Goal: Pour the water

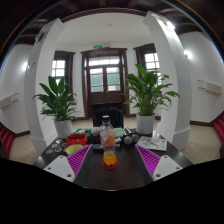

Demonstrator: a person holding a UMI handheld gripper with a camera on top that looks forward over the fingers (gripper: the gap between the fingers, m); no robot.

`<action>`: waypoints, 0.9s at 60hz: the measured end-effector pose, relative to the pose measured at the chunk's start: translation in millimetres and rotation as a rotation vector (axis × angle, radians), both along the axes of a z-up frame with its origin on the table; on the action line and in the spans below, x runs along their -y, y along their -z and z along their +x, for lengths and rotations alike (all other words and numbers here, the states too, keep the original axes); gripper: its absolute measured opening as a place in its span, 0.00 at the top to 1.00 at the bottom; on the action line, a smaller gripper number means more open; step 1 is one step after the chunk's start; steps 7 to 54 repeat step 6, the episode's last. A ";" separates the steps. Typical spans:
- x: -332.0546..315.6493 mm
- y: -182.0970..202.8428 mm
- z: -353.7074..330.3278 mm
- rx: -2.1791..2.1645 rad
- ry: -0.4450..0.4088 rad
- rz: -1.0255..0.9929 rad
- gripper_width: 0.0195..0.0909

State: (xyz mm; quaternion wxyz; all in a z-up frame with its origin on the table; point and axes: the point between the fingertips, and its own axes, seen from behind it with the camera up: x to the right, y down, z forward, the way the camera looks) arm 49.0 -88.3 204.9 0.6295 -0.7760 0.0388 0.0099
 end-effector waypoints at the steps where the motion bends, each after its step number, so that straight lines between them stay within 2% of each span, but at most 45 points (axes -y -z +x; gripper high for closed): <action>1: 0.9 -0.1 -0.8 0.001 -0.001 0.000 0.10; 54: 3.3 -2.3 -3.6 -0.005 0.000 0.008 0.10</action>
